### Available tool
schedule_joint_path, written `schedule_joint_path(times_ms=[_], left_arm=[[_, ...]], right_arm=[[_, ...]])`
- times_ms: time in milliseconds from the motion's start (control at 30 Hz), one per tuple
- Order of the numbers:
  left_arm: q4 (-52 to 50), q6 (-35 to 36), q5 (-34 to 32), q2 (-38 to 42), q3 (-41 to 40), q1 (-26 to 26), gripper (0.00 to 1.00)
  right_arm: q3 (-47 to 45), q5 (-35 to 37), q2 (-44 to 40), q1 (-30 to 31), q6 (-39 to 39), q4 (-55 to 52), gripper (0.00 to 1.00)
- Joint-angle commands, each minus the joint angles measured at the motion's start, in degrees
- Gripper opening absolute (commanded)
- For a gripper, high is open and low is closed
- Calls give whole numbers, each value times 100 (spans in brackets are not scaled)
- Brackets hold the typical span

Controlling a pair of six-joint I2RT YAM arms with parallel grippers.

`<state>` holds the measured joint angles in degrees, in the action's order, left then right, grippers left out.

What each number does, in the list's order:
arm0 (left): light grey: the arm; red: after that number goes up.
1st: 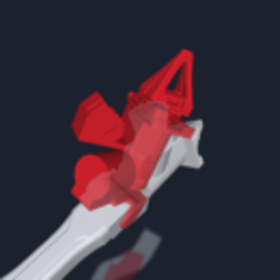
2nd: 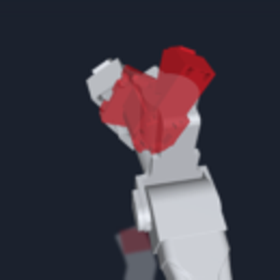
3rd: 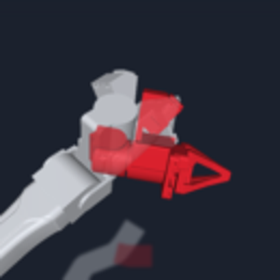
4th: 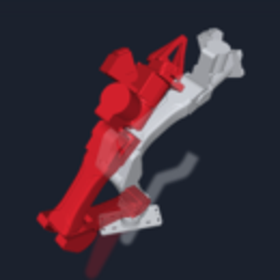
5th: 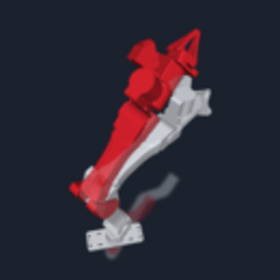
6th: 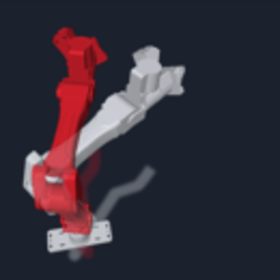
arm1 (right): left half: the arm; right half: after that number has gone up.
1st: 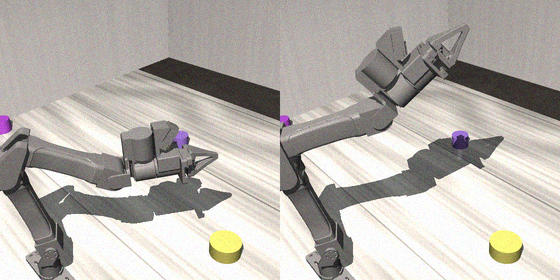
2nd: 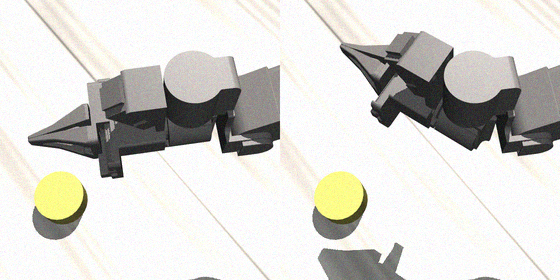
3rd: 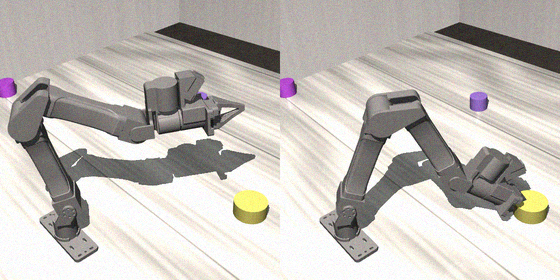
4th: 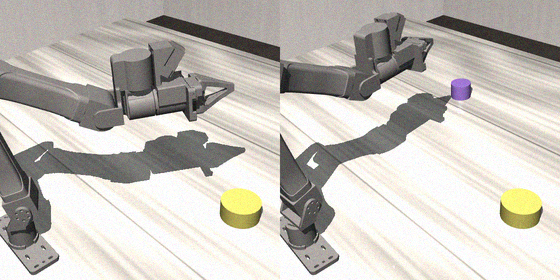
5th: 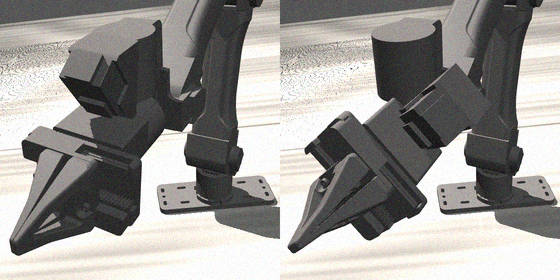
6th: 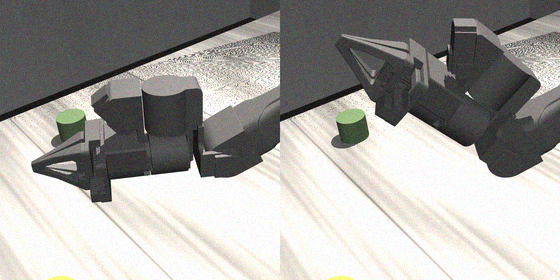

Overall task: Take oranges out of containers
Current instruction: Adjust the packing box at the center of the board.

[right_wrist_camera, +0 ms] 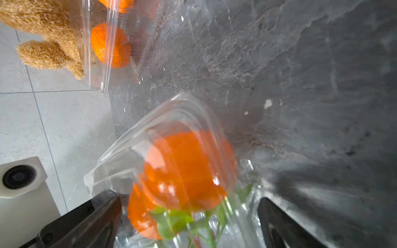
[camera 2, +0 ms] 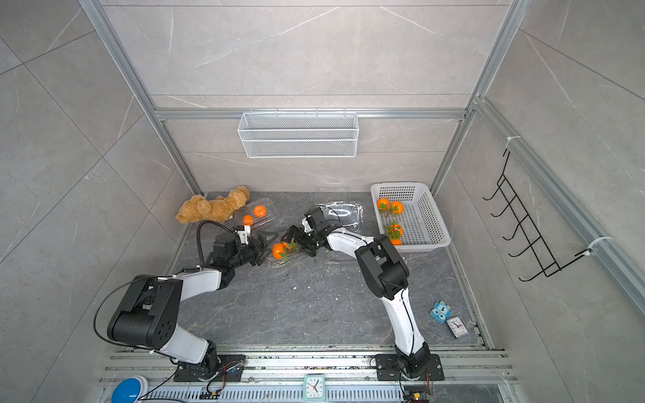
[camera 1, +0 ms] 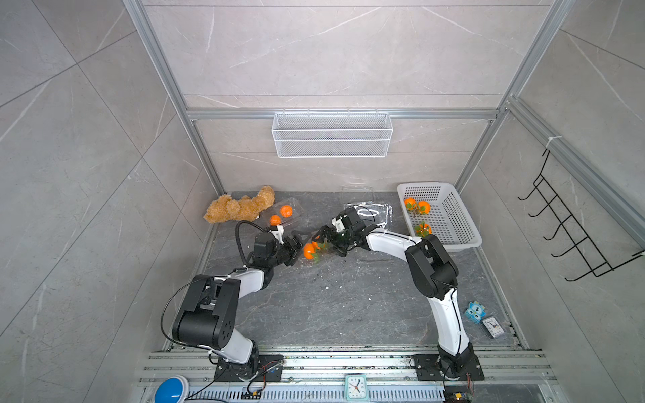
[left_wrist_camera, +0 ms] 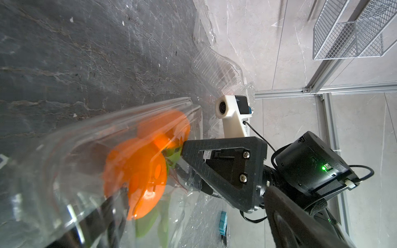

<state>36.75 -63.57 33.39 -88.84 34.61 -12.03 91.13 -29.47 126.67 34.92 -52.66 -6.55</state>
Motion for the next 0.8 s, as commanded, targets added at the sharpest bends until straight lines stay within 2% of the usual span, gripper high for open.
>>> schedule_joint_path(times_ms=[0, 200, 467, 667, 767], left_arm=[[289, -90, 724, -59, 9, -332, 99], [505, -213, 678, -129, -125, -271, 94], [1133, -528, 652, -334, -303, -272, 83], [1185, -574, 565, -270, -358, -257, 72], [1119, -553, 503, -165, -384, -222, 68]], right_arm=[[220, -458, -87, 228, 68, -146, 100], [594, 379, -360, 191, 1037, -1580, 100], [786, 1353, -681, 165, 1761, -2364, 100], [1155, 1510, -644, 70, 2029, -2676, 100], [1397, 1374, -493, -40, 2169, -2857, 100]])
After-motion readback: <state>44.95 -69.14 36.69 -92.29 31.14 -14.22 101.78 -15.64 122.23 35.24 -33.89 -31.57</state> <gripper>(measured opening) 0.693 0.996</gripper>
